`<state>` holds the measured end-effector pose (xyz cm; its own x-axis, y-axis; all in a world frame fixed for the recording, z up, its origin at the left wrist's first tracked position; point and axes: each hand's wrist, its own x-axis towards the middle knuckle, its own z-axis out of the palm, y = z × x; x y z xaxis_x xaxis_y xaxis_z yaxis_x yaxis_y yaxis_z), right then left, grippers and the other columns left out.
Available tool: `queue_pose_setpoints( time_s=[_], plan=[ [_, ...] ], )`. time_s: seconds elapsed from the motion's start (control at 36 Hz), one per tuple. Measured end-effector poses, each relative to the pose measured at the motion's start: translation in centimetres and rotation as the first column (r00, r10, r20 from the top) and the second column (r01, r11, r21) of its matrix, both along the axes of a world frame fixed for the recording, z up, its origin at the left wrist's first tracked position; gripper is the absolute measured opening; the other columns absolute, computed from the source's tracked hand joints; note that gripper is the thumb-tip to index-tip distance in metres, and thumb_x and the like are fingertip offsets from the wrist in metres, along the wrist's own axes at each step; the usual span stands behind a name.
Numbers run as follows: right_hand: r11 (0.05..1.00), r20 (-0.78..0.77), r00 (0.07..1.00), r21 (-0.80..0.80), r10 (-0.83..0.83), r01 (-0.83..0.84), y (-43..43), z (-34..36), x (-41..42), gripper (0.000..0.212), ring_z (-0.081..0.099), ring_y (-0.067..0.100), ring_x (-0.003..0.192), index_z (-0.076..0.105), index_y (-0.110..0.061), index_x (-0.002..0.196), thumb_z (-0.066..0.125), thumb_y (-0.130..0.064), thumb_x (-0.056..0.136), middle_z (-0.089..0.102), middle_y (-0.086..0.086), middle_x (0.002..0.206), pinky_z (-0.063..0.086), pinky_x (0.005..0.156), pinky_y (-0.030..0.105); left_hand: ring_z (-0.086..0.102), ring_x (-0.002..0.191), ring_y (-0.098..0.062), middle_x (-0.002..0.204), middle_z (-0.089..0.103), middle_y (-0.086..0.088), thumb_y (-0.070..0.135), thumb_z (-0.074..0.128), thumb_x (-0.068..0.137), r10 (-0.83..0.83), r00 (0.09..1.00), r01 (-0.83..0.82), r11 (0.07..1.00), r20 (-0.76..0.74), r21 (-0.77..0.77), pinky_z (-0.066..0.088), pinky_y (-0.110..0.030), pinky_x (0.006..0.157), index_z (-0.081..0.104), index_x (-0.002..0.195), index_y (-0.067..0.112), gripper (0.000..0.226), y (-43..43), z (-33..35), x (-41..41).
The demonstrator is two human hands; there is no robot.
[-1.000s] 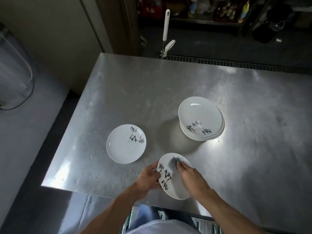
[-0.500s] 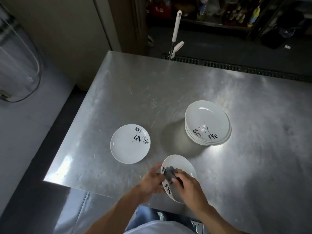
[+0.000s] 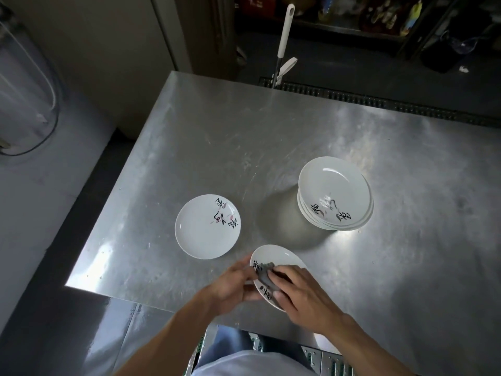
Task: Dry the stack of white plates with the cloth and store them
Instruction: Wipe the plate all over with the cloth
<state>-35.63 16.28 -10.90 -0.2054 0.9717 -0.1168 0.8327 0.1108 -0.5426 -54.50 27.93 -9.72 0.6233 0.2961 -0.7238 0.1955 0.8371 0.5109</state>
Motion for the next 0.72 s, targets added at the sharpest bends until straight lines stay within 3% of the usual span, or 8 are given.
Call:
queue_pose_setpoints(
  time_s=[0.08,0.17,0.25,0.36,0.53,0.64,0.72],
  plan=[
    [0.999,-0.155,0.988,-0.023,0.023,-0.026,0.4,-0.1,0.2,0.046,0.033,0.014,0.146,0.044,-0.016,0.151,0.043,-0.028,0.107,0.033,-0.008,0.159,0.027,0.12,0.032,0.061,0.124,-0.033,0.139,0.059,-0.024,0.001,0.045,0.091,-0.055,0.998,0.055,0.998,0.011,0.023,0.045,-0.06,0.11,0.061,0.136,0.025,0.053,0.4,0.3,-0.4],
    [0.991,-0.257,0.965,-0.116,0.04,-0.072,0.5,-0.5,-0.2,0.049,0.012,0.009,0.154,0.029,-0.021,0.157,0.036,-0.03,0.11,0.018,-0.014,0.166,0.01,0.124,0.025,0.061,0.124,-0.032,0.138,0.06,-0.023,0.004,0.049,0.089,-0.065,0.997,0.065,0.998,0.029,0.016,0.047,-0.058,0.11,0.061,0.137,0.023,0.053,0.4,0.6,-0.6],
    [0.975,-0.262,0.965,-0.217,-0.012,-0.047,0.3,-1.8,-0.4,0.051,0.004,0.006,0.154,0.019,-0.023,0.159,0.033,-0.031,0.11,0.009,-0.016,0.167,0.008,0.125,0.025,0.067,0.11,-0.027,0.121,0.07,-0.017,0.002,0.048,0.087,-0.043,0.999,0.043,0.999,0.015,0.01,0.055,-0.052,0.1,0.064,0.134,0.027,0.056,0.1,0.4,-0.7],
    [0.909,-0.195,0.954,-0.394,-0.229,0.138,0.1,-3.1,-0.4,0.065,-0.003,0.009,0.155,0.0,-0.026,0.155,0.038,-0.007,0.106,-0.007,-0.023,0.161,0.002,0.124,0.021,0.068,0.097,-0.027,0.108,0.072,-0.012,-0.006,0.04,0.094,-0.018,0.997,0.021,0.999,-0.073,0.035,0.059,-0.049,0.091,0.056,0.14,0.03,0.06,-0.6,-0.2,-1.0],
    [0.946,-0.256,0.967,-0.317,-0.018,-0.066,-1.2,-2.4,-1.6,0.07,-0.001,-0.002,0.152,0.021,-0.028,0.16,0.04,0.001,0.099,0.006,-0.026,0.165,0.002,0.123,0.019,0.069,0.094,-0.027,0.114,0.072,-0.011,0.01,0.057,0.076,0.06,0.995,-0.058,0.998,-0.081,0.037,0.059,-0.045,0.085,0.056,0.14,0.034,0.069,-0.6,-0.9,-1.2],
    [0.93,-0.238,0.965,-0.367,-0.112,0.017,0.8,-2.7,-2.1,0.073,-0.002,0.0,0.153,0.019,-0.023,0.16,0.043,0.006,0.097,0.007,-0.019,0.166,0.014,0.126,0.035,0.069,0.1,-0.029,0.124,0.069,-0.017,0.009,0.055,0.076,0.038,0.998,-0.036,0.999,-0.059,0.038,0.059,-0.048,0.088,0.058,0.139,0.036,0.069,-0.6,-1.1,-1.2],
    [0.937,-0.237,0.96,-0.344,-0.151,0.062,2.3,-3.0,-3.0,0.075,0.0,0.009,0.155,0.019,-0.019,0.16,0.049,0.004,0.095,0.007,-0.013,0.166,0.012,0.126,0.031,0.067,0.103,-0.03,0.123,0.069,-0.017,0.008,0.052,0.079,0.003,0.999,-0.002,0.999,-0.033,0.047,0.057,-0.053,0.095,0.06,0.137,0.036,0.065,-0.8,-0.8,-1.0]
  ],
)
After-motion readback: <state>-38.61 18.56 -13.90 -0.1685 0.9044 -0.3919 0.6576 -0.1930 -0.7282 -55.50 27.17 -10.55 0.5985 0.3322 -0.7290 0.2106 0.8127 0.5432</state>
